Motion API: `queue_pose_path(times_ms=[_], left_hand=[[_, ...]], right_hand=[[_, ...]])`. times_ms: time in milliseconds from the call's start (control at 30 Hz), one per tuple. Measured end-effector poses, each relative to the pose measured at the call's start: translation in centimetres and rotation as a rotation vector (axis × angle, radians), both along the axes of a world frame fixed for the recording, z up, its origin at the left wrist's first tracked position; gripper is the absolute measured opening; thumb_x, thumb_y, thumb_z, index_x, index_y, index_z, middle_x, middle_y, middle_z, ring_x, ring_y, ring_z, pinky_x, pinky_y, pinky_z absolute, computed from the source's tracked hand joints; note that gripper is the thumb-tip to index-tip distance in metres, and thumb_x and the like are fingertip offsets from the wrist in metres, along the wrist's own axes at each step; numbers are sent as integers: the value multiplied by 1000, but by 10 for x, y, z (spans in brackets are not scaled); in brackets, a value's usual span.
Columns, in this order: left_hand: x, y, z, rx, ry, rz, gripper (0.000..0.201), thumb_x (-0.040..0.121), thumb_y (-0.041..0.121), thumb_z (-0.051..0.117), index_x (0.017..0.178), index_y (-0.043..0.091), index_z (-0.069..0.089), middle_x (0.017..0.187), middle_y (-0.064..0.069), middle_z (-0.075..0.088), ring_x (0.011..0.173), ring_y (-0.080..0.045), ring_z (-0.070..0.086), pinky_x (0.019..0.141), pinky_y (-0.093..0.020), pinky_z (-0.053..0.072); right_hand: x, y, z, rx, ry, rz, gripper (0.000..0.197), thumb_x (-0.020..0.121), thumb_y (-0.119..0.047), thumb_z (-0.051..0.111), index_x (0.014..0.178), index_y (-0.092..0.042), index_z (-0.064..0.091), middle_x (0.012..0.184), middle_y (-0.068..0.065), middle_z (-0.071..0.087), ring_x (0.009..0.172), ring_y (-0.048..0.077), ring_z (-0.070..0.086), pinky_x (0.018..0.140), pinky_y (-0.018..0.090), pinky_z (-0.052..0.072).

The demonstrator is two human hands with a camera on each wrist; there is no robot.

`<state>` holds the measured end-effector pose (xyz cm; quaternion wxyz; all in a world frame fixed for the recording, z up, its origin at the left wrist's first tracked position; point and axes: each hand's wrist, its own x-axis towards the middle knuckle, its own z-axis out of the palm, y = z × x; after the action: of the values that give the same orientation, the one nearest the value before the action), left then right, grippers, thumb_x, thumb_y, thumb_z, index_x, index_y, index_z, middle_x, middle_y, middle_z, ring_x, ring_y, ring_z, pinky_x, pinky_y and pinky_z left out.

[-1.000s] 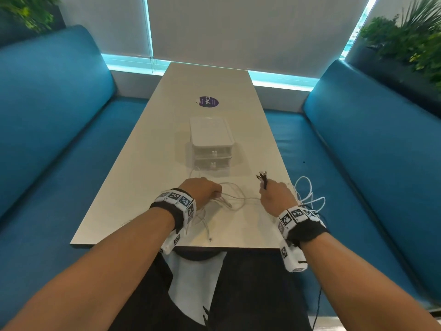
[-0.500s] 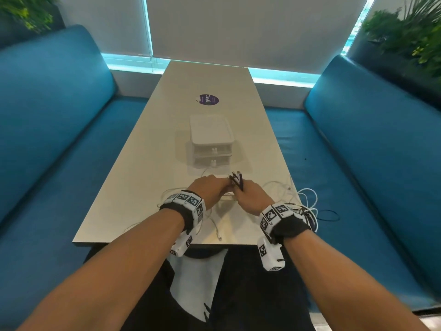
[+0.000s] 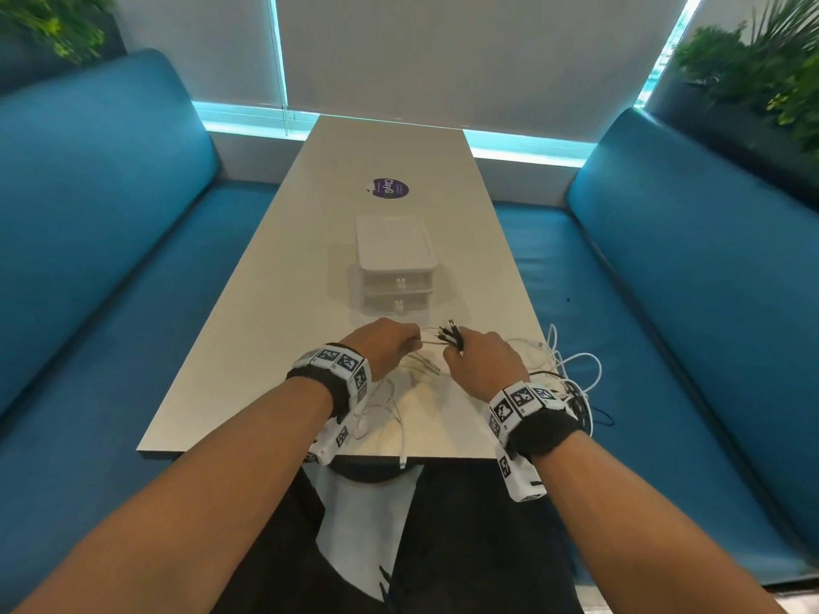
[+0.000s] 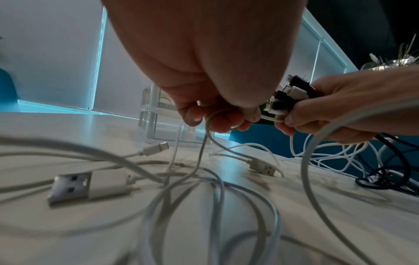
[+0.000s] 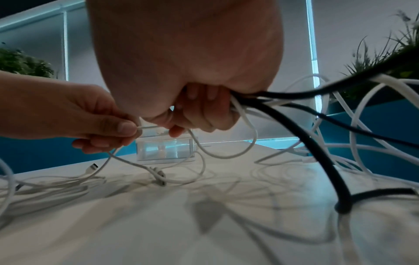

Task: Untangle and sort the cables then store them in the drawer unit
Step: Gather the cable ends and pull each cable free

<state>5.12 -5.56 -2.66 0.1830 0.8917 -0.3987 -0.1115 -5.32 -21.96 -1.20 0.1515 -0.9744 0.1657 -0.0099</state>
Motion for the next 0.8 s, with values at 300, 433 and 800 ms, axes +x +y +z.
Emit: queue_pose_path(times_ms=[300, 433, 800], left_hand=[[-7, -2, -8, -11, -23, -36, 25, 105, 32, 41, 99, 17, 61, 94, -2, 66, 85, -24, 59, 80, -40, 49], [-4, -3, -9, 7, -48, -67, 25, 105, 34, 41, 92, 18, 55, 88, -3, 63, 82, -25, 57, 78, -40, 47], [-2, -6, 0, 8, -215, -137, 29, 106, 33, 39, 104, 19, 65, 99, 1, 61, 91, -22, 57, 80, -39, 44]], right_hand=[[-4, -9, -3, -7, 54, 9, 27, 98, -38, 40, 103, -22, 61, 93, 8, 67, 83, 31, 63, 77, 41, 55], [-6, -8, -4, 9, 59, 0, 25, 98, -38, 41, 103, -23, 61, 90, 6, 66, 80, 28, 63, 77, 42, 56], [-6, -14, -4, -11, 38, -12, 24, 97, -39, 40, 97, -25, 59, 86, 4, 64, 76, 26, 62, 76, 43, 57]])
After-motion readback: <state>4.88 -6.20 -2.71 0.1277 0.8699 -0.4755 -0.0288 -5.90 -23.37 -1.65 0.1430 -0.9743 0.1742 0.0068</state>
